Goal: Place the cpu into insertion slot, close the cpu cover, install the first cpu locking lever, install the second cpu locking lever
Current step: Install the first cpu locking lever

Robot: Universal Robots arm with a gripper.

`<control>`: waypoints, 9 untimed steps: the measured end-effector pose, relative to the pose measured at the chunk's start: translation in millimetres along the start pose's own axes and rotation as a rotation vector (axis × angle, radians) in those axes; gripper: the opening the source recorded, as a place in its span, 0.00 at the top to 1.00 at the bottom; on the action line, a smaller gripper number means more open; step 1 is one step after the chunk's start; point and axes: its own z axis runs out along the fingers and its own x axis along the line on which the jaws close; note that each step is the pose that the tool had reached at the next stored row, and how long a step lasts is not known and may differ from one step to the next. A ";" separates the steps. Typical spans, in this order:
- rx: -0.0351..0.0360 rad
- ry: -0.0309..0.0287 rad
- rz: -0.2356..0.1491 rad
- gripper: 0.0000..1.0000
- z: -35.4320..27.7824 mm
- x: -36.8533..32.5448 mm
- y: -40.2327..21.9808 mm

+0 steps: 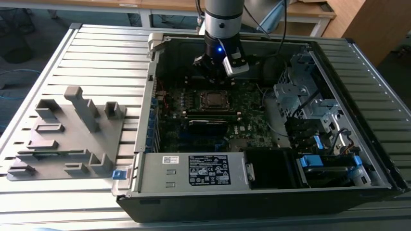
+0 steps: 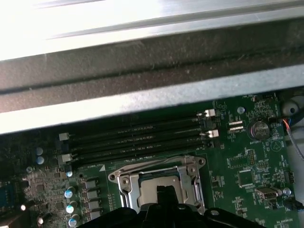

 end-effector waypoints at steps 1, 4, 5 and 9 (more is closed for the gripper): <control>0.0045 -0.0008 0.000 0.89 0.0 -0.1 -0.4; 0.0109 -0.0016 -0.001 0.89 -0.1 -0.1 -0.9; 0.0111 -0.0017 -0.001 0.89 -0.1 -0.1 -0.9; 0.0111 -0.0019 -0.001 0.89 -0.1 -0.1 -0.9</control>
